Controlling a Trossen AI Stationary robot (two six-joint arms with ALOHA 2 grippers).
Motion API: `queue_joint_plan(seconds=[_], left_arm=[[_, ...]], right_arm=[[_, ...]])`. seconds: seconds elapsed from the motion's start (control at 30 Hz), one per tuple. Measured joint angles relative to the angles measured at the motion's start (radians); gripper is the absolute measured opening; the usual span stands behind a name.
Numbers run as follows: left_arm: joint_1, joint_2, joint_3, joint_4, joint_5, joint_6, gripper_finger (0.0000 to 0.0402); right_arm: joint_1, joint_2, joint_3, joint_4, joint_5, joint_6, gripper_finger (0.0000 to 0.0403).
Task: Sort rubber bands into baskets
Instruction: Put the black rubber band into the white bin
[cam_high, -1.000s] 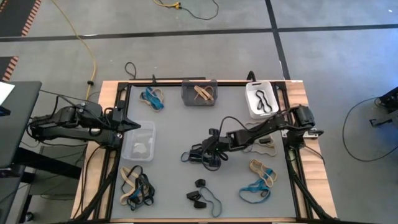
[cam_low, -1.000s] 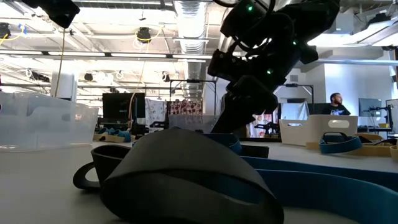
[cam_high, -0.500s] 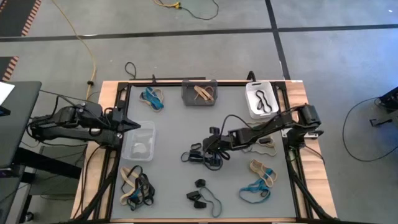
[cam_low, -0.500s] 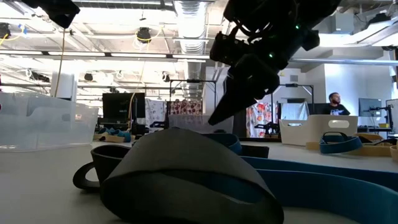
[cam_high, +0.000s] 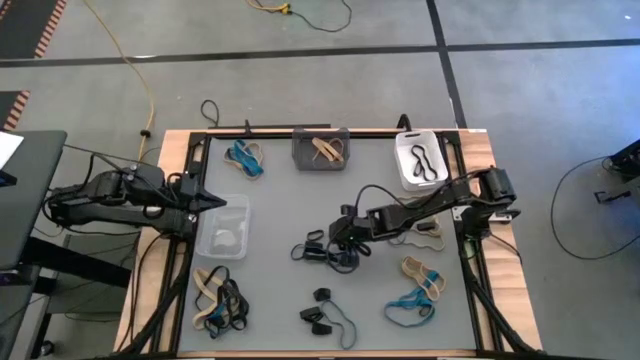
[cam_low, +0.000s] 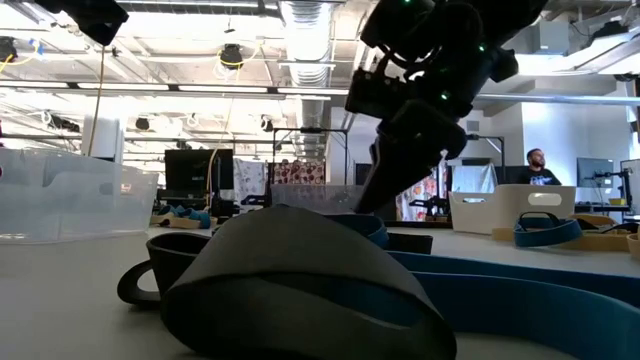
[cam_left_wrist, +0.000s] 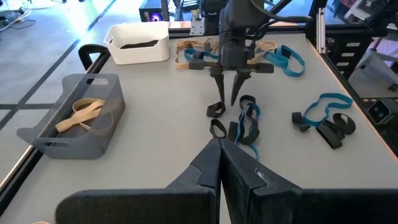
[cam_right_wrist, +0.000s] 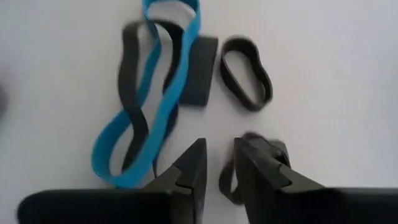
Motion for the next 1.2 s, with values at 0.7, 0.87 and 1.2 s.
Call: queue_joint_plan(seconds=[0.7, 0.87, 1.2], left_arm=[[0.000, 0.000, 0.000, 0.000, 0.000, 0.000, 0.0000], [0.000, 0.000, 0.000, 0.000, 0.000, 0.000, 0.0000], [0.000, 0.000, 0.000, 0.000, 0.000, 0.000, 0.0000]], right_arm=[[-0.042, 0.000, -0.128, 0.115, 0.002, 0.029, 0.0112], [-0.042, 0.000, -0.135, 0.126, 0.009, 0.021, 0.0039], [-0.051, -0.021, -0.087, 0.022, 0.110, -0.019, 0.0023]])
